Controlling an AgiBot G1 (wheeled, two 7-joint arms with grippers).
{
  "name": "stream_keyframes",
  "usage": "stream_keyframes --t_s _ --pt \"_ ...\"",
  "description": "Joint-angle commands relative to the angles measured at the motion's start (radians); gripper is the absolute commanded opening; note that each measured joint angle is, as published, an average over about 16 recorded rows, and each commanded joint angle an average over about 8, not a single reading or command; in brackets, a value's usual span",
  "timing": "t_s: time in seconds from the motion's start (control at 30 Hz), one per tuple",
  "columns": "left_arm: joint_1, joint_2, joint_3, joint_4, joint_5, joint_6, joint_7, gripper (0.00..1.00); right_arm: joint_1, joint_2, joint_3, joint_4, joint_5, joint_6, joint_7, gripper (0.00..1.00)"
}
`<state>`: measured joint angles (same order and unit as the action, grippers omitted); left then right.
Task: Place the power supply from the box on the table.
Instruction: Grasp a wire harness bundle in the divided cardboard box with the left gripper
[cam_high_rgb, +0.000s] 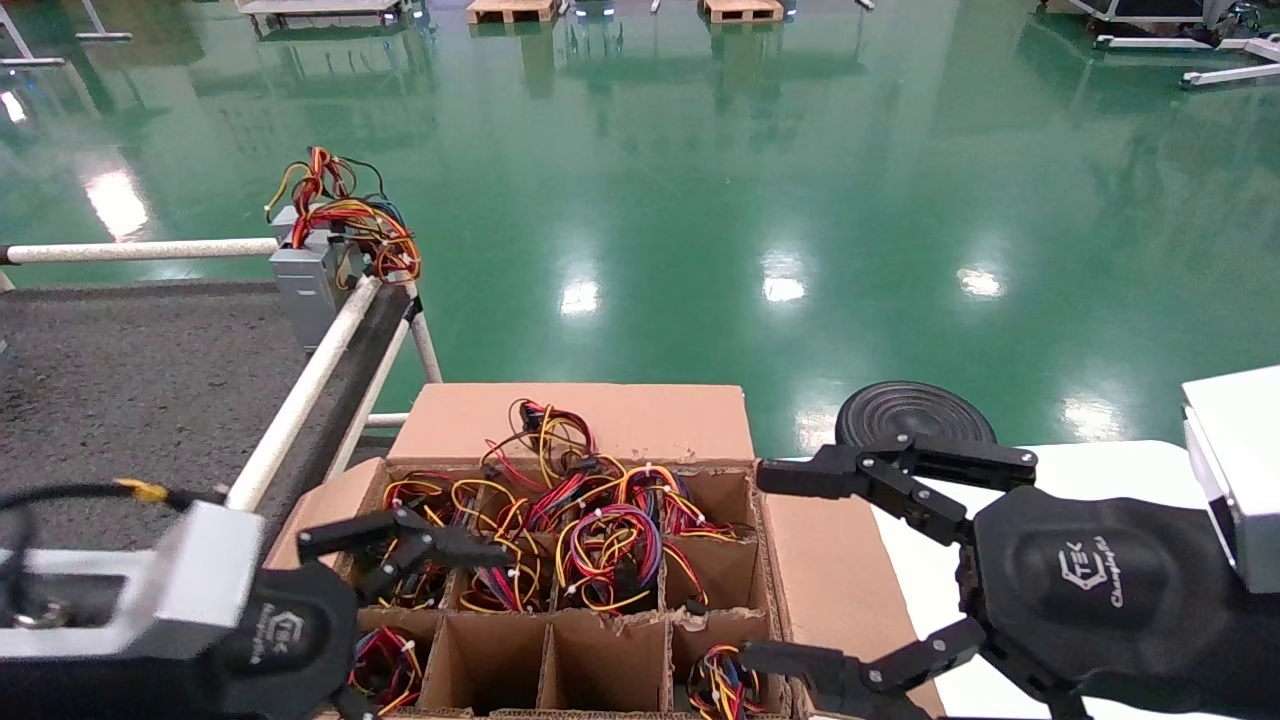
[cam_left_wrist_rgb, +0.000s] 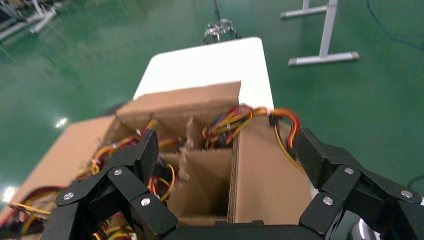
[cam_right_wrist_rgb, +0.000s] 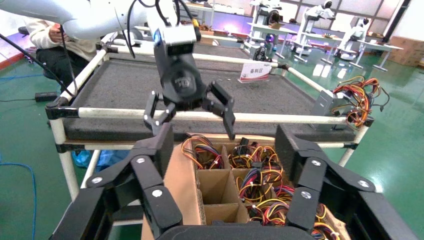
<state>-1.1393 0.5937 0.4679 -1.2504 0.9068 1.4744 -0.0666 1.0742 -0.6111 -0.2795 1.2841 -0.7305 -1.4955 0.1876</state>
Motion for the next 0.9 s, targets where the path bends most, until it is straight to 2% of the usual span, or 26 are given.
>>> stream_keyframes --t_s 0.03,0.37,0.9 --pt "-0.009 0.006 0.028 0.007 0.022 -0.004 0.01 1.0 0.0 0.0 0.0 0.0 0.0 0.0 0.0 0.0" --pt "-0.018 0.052 0.136 0.074 0.023 -0.072 0.103 1.0 0.0 0.0 0.0 0.0 0.0 0.0 0.0 0.0" --pt "-0.06 0.135 0.3 0.147 -0.069 -0.138 0.236 1.0 0.0 0.0 0.0 0.0 0.0 0.0 0.0 0.0"
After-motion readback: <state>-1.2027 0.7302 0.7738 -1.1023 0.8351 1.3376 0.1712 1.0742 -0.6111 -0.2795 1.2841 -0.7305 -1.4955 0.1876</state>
